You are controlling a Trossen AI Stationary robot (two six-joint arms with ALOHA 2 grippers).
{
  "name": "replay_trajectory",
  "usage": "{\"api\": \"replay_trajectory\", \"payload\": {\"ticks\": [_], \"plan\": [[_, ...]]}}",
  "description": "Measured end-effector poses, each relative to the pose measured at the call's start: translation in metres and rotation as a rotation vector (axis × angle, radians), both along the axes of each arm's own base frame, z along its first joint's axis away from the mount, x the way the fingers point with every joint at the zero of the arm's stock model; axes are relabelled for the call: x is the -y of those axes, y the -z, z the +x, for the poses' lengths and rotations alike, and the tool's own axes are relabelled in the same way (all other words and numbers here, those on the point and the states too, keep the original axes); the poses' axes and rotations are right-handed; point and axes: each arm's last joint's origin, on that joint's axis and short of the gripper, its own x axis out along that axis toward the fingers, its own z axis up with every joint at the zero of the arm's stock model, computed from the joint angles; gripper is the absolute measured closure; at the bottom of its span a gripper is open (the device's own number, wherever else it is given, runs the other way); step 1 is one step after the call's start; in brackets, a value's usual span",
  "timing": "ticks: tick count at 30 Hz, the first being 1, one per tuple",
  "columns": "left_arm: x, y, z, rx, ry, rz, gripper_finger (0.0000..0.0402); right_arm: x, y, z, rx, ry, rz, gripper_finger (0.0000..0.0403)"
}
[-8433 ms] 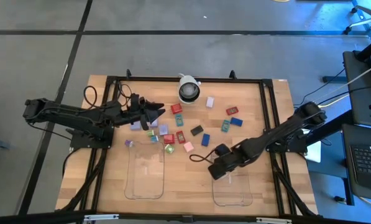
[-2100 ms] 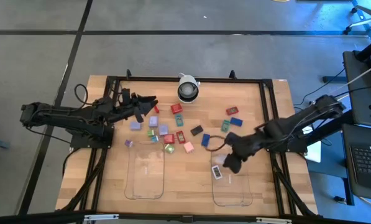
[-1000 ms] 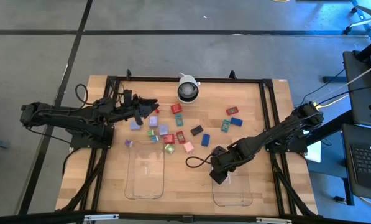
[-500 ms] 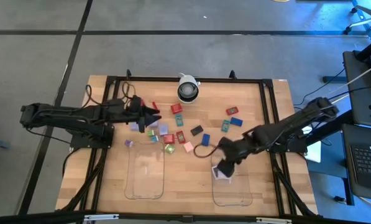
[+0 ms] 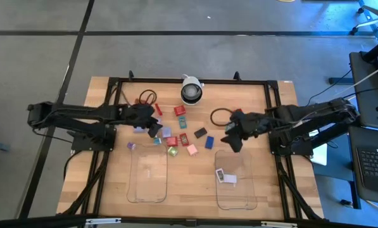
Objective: Pick & Place Office items
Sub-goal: Put the middle purple charger adapter into the left transparent bin
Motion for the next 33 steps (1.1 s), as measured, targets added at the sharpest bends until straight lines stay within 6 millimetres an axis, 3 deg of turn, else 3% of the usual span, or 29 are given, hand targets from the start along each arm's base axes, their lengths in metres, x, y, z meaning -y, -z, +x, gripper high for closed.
{"api": "replay_trajectory", "payload": {"ticks": [6, 15, 20, 27, 33], "plan": [[-0.015, -0.001, 0.007, -0.25, -0.102, 0.029, 0.0194, 0.02, -0.002, 0.001, 0.008, -0.043, -0.13, 0.0159], [-0.027, 0.022, 0.026, -0.391, -0.176, -0.065, 0.0194, 0.047, -0.001, 0.003, -0.001, -0.076, -0.206, 0.0159], [-0.029, 0.032, 0.033, -0.43, -0.219, -0.1, 0.019, 0.06, -0.001, 0.003, 0.0, -0.108, -0.208, 0.0159], [-0.033, 0.029, 0.04, -0.395, -0.214, -0.185, 0.018, 0.075, -0.001, 0.001, -0.002, -0.119, -0.239, 0.0159], [-0.035, 0.029, 0.037, -0.393, -0.327, -0.21, 0.0176, 0.083, -0.001, 0.0, -0.008, -0.101, -0.254, 0.0159]]}}
